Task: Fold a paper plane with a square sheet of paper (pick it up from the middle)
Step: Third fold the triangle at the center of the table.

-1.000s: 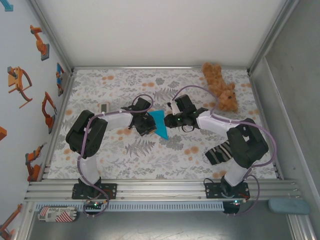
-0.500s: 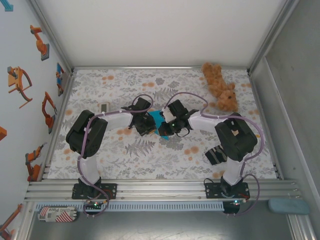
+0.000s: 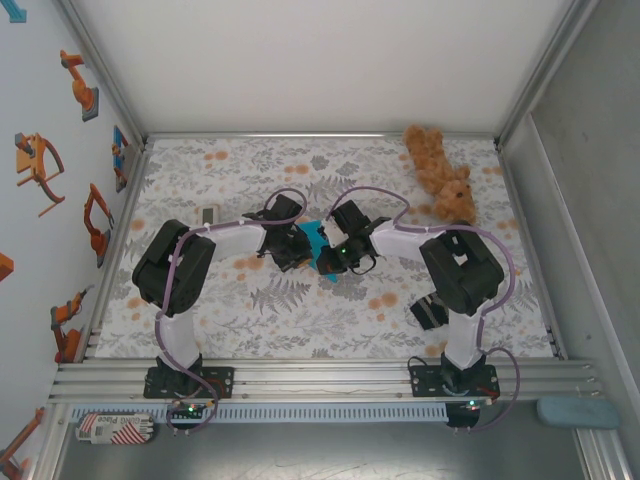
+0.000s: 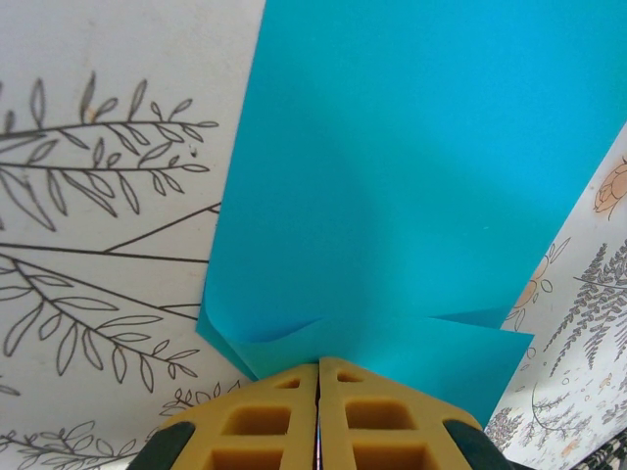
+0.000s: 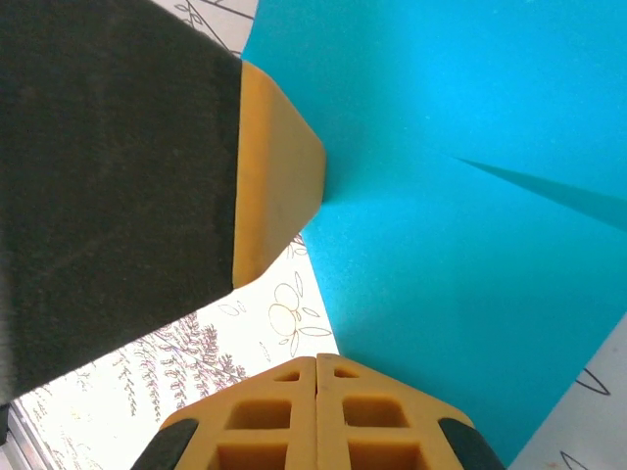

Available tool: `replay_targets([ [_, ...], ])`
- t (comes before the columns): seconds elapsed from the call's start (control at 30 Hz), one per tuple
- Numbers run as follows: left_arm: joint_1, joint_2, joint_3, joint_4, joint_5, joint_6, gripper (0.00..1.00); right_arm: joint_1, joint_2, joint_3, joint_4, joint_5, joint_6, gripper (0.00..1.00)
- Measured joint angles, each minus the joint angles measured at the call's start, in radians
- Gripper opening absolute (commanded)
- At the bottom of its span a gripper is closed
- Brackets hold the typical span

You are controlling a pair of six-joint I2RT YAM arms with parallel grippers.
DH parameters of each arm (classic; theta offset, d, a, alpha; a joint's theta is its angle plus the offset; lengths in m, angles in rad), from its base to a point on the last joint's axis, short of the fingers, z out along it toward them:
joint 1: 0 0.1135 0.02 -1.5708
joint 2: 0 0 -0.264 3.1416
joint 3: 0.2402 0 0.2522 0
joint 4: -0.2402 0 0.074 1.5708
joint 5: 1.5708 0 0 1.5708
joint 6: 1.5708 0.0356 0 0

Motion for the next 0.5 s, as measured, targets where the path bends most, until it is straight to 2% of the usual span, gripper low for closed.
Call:
replay_targets([
  [0.5, 0.000, 0.003, 0.006, -0.010, 0.000, 0.000, 0.07, 0.000, 0.014, 0.004, -0.008, 0.005, 0.000, 0.00],
])
